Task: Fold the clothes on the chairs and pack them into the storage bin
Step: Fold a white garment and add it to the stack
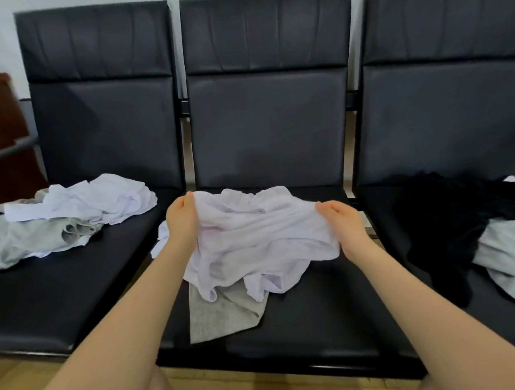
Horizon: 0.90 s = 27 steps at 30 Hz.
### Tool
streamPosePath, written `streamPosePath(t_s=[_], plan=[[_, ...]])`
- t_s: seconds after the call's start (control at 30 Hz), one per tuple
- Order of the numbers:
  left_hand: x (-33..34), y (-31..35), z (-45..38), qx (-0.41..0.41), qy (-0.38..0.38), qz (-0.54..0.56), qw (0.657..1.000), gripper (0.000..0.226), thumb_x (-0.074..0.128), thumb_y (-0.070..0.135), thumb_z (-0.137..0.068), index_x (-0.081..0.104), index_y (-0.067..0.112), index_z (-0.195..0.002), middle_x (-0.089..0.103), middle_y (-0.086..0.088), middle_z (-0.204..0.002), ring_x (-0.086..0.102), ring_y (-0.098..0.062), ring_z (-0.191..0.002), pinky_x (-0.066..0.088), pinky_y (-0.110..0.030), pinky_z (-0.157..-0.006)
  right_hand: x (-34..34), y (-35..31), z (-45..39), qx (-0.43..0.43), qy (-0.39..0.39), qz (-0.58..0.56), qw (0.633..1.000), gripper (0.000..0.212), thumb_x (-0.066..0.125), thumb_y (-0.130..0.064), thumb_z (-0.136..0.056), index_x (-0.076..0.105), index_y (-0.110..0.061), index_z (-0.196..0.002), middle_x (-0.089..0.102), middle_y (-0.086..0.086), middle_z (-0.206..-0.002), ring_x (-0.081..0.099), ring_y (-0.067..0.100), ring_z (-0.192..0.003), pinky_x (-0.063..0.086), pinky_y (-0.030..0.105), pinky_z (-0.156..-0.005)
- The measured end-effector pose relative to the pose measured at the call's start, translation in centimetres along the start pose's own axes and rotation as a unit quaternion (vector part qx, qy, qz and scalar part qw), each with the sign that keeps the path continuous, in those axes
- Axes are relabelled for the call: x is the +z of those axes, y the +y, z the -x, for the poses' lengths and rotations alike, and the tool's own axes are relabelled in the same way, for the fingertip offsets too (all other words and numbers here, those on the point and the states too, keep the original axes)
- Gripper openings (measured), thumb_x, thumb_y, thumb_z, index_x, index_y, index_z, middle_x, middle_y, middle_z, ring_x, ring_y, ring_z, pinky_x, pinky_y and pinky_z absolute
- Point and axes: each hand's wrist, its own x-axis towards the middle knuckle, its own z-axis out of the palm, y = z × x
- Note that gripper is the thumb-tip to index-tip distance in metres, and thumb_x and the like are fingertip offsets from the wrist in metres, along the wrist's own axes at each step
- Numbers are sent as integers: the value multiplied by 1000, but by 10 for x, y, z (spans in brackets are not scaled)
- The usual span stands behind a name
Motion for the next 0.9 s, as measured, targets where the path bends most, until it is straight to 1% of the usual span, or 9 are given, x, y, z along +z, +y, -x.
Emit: streamPosePath(t_s=[0.17, 0.27, 0.37, 0.43, 0.53, 0.63, 0.7, 0.8, 0.9], plan=[[-2, -16, 3, 59, -44, -198, 978, 18, 44, 14, -93, 56, 5, -85, 55, -17, -89, 53, -34, -86, 43, -40, -76, -9, 5, 3, -25, -54, 40, 997, 27, 60, -24, -92, 63, -3, -76, 57, 8, -78, 51, 19, -76, 41, 32, -70], [8, -24, 17, 195, -53, -308, 930, 17, 56, 18, -89, 61, 11, -103, 54, -10, -106, 48, -27, -101, 41, -37, -85, -9, 14, 13, -33, -158, 150, 975, 29, 61, -20, -91, 56, -12, -63, 46, -2, -63, 42, 12, -62, 33, 20, -55], [22, -16, 34, 357, -70, -342, 867, 12, 60, 21, -88, 69, 15, -92, 57, -4, -97, 48, -22, -93, 41, -31, -81, -12, 22, 17, -29, -209, 231, 950, 30, 63, -24, -90, 58, -18, -61, 47, -12, -57, 40, 5, -55, 33, 13, -50], [33, -14, 40, 385, -135, -369, 835, 20, 56, 25, -89, 70, 14, -80, 61, 0, -86, 52, -17, -83, 45, -31, -73, -15, 26, 19, -41, -216, 266, 938, 33, 64, -24, -90, 57, -23, -58, 48, -11, -58, 42, 6, -57, 34, 16, -56], [52, -19, 45, 272, -258, -410, 831, 38, 49, 31, -92, 63, 4, -70, 57, -5, -69, 50, -15, -64, 45, -36, -65, -21, 28, 21, -55, -210, 296, 930, 30, 63, -25, -90, 57, -19, -61, 48, -3, -64, 43, 8, -61, 36, 19, -60], [67, -24, 43, 177, -289, -460, 821, 51, 44, 42, -96, 40, 12, -55, 41, 0, -54, 40, -14, -55, 34, -30, -57, -27, 28, 23, -64, -203, 323, 922, 24, 64, -25, -88, 60, -10, -70, 50, -1, -67, 44, 7, -61, 37, 20, -60], [75, -25, 44, 128, -308, -473, 815, 54, 42, 53, -94, 41, 17, -54, 43, -2, -56, 46, -16, -59, 35, -28, -61, -33, 30, 22, -73, -198, 349, 913, 24, 65, -27, -86, 62, -6, -74, 55, 5, -72, 48, 9, -65, 39, 24, -64], [94, -22, 50, 53, -374, -393, 839, 43, 50, 50, -92, 65, 11, -79, 59, -10, -82, 59, -25, -89, 44, -32, -81, -43, 34, 19, -77, -190, 347, 915, 27, 64, -28, -85, 64, -1, -81, 55, 6, -73, 49, 9, -67, 39, 27, -65], [103, -12, 58, -40, -388, -303, 869, 27, 51, 34, -95, 53, 17, -74, 47, 3, -72, 49, -14, -77, 38, -22, -66, -48, 36, 17, -79, -188, 339, 919, 26, 63, -25, -88, 63, 0, -81, 53, -1, -69, 46, 7, -64, 37, 26, -63]])
